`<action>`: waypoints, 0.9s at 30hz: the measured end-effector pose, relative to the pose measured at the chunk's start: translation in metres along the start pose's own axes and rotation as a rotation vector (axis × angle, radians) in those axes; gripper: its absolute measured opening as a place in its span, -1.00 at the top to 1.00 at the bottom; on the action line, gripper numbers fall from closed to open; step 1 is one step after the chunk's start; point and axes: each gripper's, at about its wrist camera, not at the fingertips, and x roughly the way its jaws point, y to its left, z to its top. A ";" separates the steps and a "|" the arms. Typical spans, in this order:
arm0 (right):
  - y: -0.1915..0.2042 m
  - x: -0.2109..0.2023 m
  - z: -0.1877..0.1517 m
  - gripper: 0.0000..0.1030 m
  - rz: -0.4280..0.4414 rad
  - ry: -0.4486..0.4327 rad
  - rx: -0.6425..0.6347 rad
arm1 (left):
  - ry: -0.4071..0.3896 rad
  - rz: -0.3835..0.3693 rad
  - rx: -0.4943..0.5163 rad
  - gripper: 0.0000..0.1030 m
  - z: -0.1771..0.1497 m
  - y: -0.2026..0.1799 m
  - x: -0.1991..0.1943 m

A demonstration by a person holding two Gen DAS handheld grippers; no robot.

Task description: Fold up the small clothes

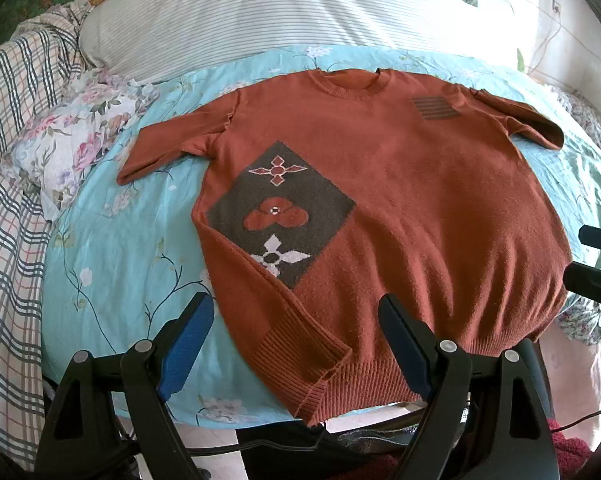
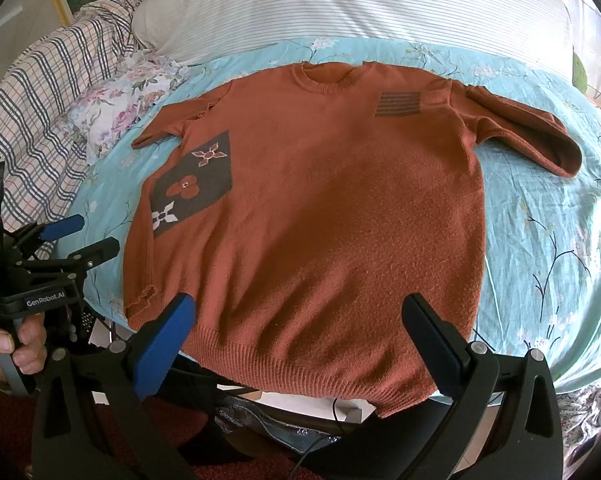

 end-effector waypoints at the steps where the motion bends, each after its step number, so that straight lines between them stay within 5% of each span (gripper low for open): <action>1: -0.001 0.001 0.000 -0.99 -0.002 0.001 0.000 | 0.000 -0.001 -0.001 -0.65 0.000 0.000 0.000; 13: 0.000 0.000 0.003 -0.99 -0.011 -0.022 -0.002 | 0.001 -0.006 -0.001 -0.65 -0.001 -0.002 0.001; 23: -0.002 0.007 0.004 -0.99 -0.024 0.056 -0.007 | 0.092 0.032 0.049 -0.65 0.002 -0.003 0.011; 27: -0.004 0.011 0.007 -0.98 -0.030 0.052 -0.016 | 0.049 0.024 0.032 -0.65 0.003 -0.003 0.017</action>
